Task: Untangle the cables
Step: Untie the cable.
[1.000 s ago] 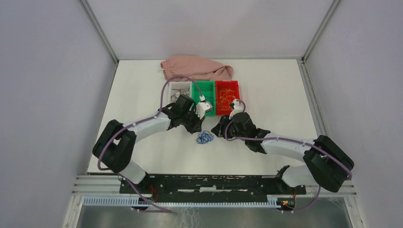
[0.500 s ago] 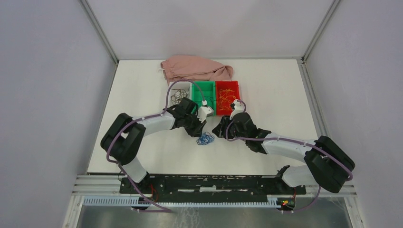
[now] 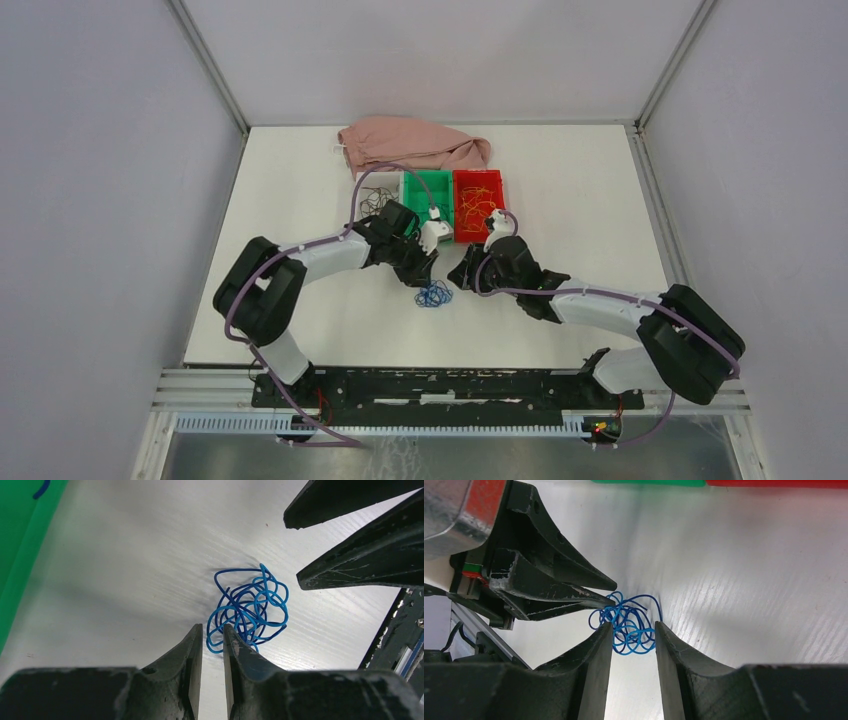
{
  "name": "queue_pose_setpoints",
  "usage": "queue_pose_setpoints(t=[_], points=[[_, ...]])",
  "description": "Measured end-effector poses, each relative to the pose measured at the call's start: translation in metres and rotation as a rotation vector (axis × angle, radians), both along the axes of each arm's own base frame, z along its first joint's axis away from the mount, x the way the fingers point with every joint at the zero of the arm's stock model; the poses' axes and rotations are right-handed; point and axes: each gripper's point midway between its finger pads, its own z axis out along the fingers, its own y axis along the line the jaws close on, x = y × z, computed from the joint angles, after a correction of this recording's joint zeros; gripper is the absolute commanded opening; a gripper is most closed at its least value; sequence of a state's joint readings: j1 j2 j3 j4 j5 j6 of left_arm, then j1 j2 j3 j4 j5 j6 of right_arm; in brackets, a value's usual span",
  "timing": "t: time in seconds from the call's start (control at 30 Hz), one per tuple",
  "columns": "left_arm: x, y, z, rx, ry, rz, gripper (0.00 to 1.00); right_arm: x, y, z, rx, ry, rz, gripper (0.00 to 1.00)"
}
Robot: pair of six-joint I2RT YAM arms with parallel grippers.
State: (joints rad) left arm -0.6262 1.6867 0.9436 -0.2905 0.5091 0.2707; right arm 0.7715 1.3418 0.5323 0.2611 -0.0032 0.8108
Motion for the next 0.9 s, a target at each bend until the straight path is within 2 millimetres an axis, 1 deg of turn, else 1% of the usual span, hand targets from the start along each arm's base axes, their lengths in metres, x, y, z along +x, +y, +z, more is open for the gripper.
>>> queue_pose_setpoints(t=[0.13,0.23,0.27,0.37,0.43,0.5,0.6,0.7,0.77,0.83,0.9], points=[[0.001,-0.001,-0.001,0.001,-0.004,-0.001,0.29,0.000,0.000,-0.001,-0.001,0.002,-0.001,0.42],[0.003,-0.001,-0.010,0.019,0.000,0.005,0.29,0.000,-0.001,-0.001,-0.001,0.002,-0.002,0.42],[0.004,0.000,-0.014,0.031,0.002,0.009,0.29,0.000,-0.002,-0.001,-0.001,0.002,-0.003,0.42],[0.012,-0.005,-0.015,0.030,-0.018,0.013,0.27,-0.002,-0.006,-0.003,-0.003,0.004,-0.009,0.41],[0.018,-0.009,-0.015,0.041,-0.047,0.016,0.19,-0.003,-0.009,-0.005,-0.005,0.007,-0.013,0.41],[0.020,-0.012,-0.016,0.053,-0.068,0.017,0.04,-0.004,-0.012,-0.006,-0.006,0.011,-0.018,0.40],[0.022,-0.013,-0.016,0.068,-0.090,0.020,0.03,-0.004,-0.015,-0.003,0.000,0.007,-0.025,0.38],[0.022,-0.011,-0.015,0.081,-0.096,0.026,0.03,-0.002,-0.016,0.004,0.014,-0.007,-0.031,0.37],[0.016,-0.006,-0.007,0.090,-0.087,0.025,0.03,-0.001,-0.017,0.009,0.026,-0.018,-0.035,0.37],[0.012,-0.002,0.008,0.084,-0.093,0.025,0.03,0.000,-0.016,0.013,0.038,-0.025,-0.036,0.38],[0.009,0.000,0.033,0.065,-0.121,0.018,0.03,0.001,-0.016,0.015,0.048,-0.025,-0.034,0.39]])
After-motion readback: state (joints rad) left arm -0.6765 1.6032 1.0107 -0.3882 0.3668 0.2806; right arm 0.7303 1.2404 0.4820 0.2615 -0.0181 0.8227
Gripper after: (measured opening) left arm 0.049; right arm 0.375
